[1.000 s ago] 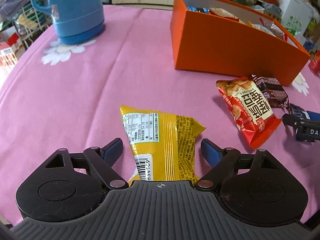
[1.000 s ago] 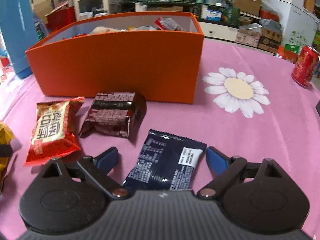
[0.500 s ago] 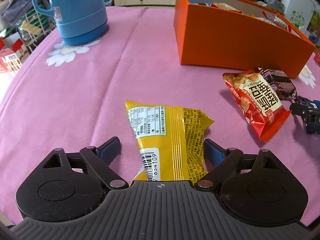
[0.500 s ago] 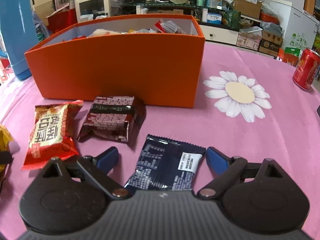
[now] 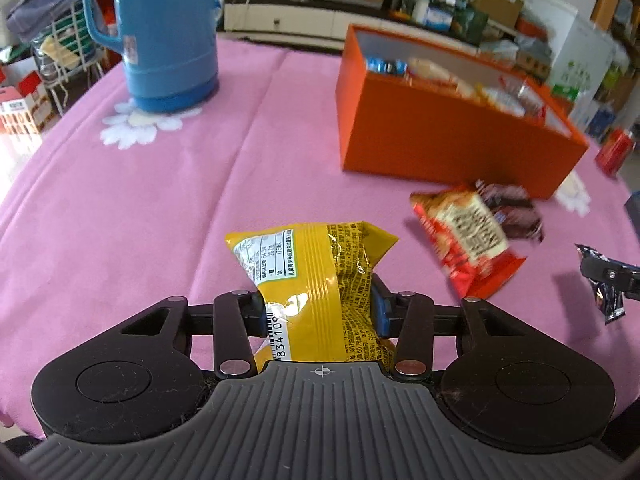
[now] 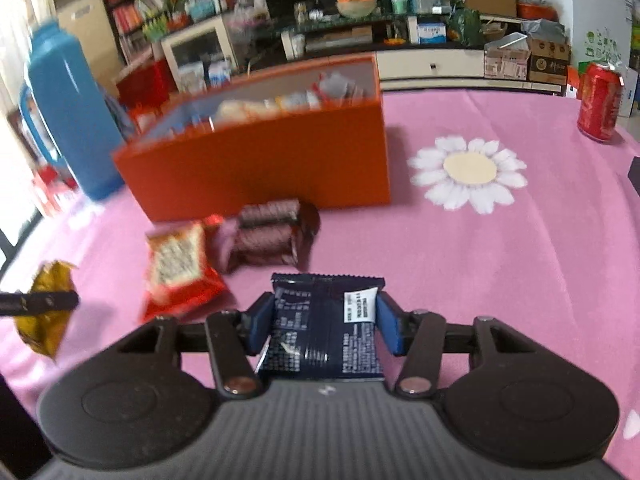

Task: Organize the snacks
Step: 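Carry both packs into the orange box and open both tools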

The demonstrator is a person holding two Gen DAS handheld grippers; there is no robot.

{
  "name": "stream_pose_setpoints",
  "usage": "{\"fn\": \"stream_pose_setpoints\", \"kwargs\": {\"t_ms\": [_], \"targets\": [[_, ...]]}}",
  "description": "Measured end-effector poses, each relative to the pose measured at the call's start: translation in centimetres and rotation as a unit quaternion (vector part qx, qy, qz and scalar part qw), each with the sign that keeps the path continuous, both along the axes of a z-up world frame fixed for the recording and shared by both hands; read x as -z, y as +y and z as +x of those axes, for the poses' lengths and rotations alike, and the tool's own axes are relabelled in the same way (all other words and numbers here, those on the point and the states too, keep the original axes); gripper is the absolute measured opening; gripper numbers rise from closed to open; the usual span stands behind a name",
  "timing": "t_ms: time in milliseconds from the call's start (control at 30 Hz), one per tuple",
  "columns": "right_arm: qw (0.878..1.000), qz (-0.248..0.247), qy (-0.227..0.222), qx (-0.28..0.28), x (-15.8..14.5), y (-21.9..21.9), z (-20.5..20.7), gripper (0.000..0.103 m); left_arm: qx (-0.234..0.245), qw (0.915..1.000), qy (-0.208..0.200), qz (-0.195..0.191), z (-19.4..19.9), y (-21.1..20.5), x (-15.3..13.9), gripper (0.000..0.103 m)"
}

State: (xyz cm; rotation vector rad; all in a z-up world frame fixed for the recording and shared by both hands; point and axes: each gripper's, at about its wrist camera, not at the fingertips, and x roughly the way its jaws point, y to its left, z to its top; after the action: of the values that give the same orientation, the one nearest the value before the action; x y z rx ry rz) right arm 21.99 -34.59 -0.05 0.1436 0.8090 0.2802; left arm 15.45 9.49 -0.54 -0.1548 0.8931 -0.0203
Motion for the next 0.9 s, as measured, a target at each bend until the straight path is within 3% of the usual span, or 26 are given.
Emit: {"fn": "stream_pose_setpoints", "kwargs": {"t_ms": [200,400,567,700,767,833,900], "targets": [[0.997,0.054,-0.056,0.003,-4.7,-0.3,0.6,0.055,0.008,0.9988,-0.032,-0.038,1.4,-0.2,-3.5,0.016],[0.992,0.038,-0.115,-0.031,-7.9,2.7,7.4,0.056,0.031,0.9959,-0.073,-0.042,9.4,-1.7,-6.5,0.017],[0.991,0.003,-0.116,-0.064,-6.6,6.6,15.8,0.056,0.037,0.9953,-0.080,-0.041,17.9,-3.1,-6.2,0.017],[0.992,-0.030,-0.086,-0.089,-3.7,9.0,20.5,0.056,0.049,0.9966,-0.058,-0.031,23.8,-4.7,-3.6,0.017],[0.993,-0.033,-0.056,-0.102,-1.9,9.5,21.9,0.058,0.056,0.9972,-0.044,-0.020,25.5,-5.5,-1.9,0.022],[0.992,-0.045,-0.062,-0.101,-0.9,9.7,22.0,0.061,0.066,0.9959,-0.061,0.004,25.6,-6.1,-1.3,0.036],[0.990,-0.061,-0.071,-0.108,-0.6,10.0,22.0,0.072,0.074,0.9952,-0.063,0.010,25.8,-6.4,-1.0,0.049]]}}
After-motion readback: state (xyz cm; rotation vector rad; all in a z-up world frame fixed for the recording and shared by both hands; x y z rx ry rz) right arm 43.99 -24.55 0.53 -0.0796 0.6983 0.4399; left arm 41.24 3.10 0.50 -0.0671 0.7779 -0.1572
